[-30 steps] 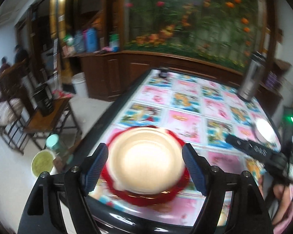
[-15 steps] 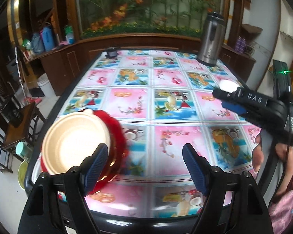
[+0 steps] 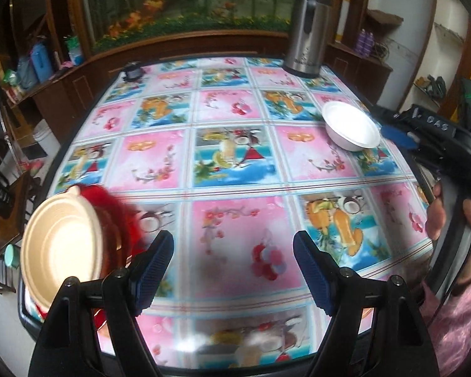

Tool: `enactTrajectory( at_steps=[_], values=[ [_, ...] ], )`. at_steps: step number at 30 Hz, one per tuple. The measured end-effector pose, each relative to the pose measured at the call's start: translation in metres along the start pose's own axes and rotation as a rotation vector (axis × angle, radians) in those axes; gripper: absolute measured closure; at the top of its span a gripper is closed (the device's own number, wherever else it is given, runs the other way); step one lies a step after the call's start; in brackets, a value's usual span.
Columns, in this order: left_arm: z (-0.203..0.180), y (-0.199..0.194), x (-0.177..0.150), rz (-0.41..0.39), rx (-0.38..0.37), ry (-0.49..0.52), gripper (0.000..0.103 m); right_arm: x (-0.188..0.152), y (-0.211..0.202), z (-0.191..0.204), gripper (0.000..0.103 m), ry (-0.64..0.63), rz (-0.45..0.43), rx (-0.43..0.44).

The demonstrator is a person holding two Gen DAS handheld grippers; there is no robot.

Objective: Organize plates and bowls
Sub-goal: 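Move both grippers toward the white foam bowl beside the thermos, then grasp the white foam bowl rim with the left gripper while the right gripper grasps it too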

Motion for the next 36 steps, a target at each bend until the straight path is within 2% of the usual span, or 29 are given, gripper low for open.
enactTrajectory(
  at_steps=[4,8,12,16,21,27,33,36],
  values=[
    [-0.008,0.015,0.018,0.033,-0.053,-0.020,0.024,0.030,-0.021,-0.023,0.058,0.002,-0.066,-0.023],
    [-0.018,0.026,0.053,0.021,-0.097,-0.060,0.024,0.064,-0.043,-0.054,0.057,0.015,-0.150,-0.063],
    [-0.037,0.042,0.087,-0.003,-0.117,-0.069,0.024,0.084,-0.048,-0.087,0.057,0.111,-0.183,-0.054],
    [-0.054,0.070,0.110,0.011,-0.140,-0.087,0.024,0.080,-0.021,-0.117,0.057,0.226,-0.123,0.020],
    [-0.072,0.113,0.128,0.043,-0.187,-0.147,0.024,0.057,0.017,-0.130,0.057,0.353,0.039,0.116],
    [-0.084,0.144,0.141,0.050,-0.224,-0.233,0.024,0.049,0.026,-0.141,0.057,0.407,0.060,0.082],
    [-0.091,0.156,0.154,0.023,-0.241,-0.269,0.024,0.045,0.034,-0.144,0.057,0.420,0.083,0.087],
    [-0.096,0.159,0.159,0.015,-0.279,-0.290,0.024,0.046,0.034,-0.141,0.057,0.406,0.078,0.086]
  ],
)
Point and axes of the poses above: each gripper's, at about its wrist camera, not at the fingertips, and y roughly the way its jaws point, z to its left, x to its top, the point moved 9 cm from there along y, roughly the way its jaws point, and after that the axes turned 5 degrees about y, right-handed, at the moved point
